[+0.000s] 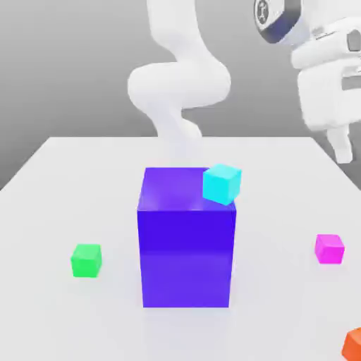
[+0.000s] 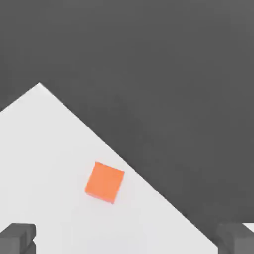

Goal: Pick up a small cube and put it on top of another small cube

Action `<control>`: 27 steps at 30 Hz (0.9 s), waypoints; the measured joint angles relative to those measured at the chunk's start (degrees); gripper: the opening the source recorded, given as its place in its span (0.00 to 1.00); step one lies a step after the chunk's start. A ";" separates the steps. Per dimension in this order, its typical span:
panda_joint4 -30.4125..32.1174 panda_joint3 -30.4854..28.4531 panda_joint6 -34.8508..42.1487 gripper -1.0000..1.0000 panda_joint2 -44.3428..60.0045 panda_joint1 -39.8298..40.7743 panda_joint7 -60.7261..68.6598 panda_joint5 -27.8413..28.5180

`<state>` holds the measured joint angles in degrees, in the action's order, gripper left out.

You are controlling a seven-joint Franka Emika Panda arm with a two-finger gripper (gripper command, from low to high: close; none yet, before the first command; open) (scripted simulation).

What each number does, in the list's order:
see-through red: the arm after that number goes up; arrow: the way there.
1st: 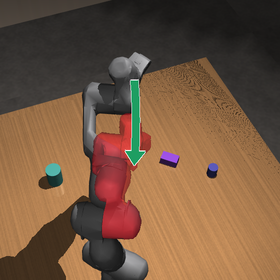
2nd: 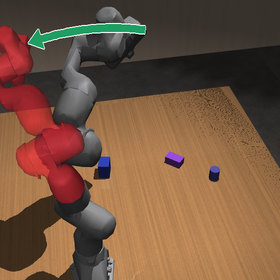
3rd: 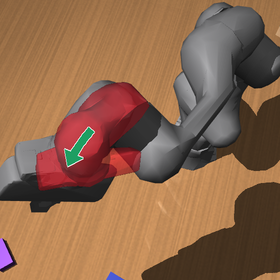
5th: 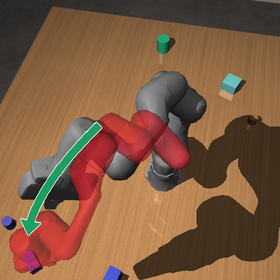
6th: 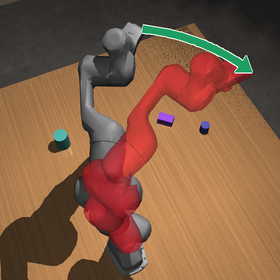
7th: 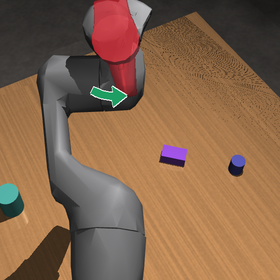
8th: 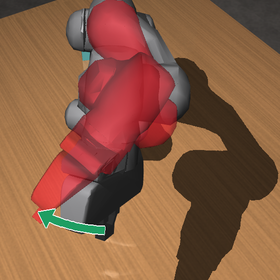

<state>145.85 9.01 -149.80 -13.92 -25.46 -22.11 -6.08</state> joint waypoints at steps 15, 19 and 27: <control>7.28 1.18 -17.63 0.50 28.62 -17.36 -0.80 18.07; 6.44 -1.89 -20.90 0.00 32.70 -20.01 -2.33 20.02; 7.40 0.70 -17.44 0.00 28.36 -18.07 -0.25 17.34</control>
<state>153.26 9.71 -167.24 14.44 -43.52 -22.36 11.26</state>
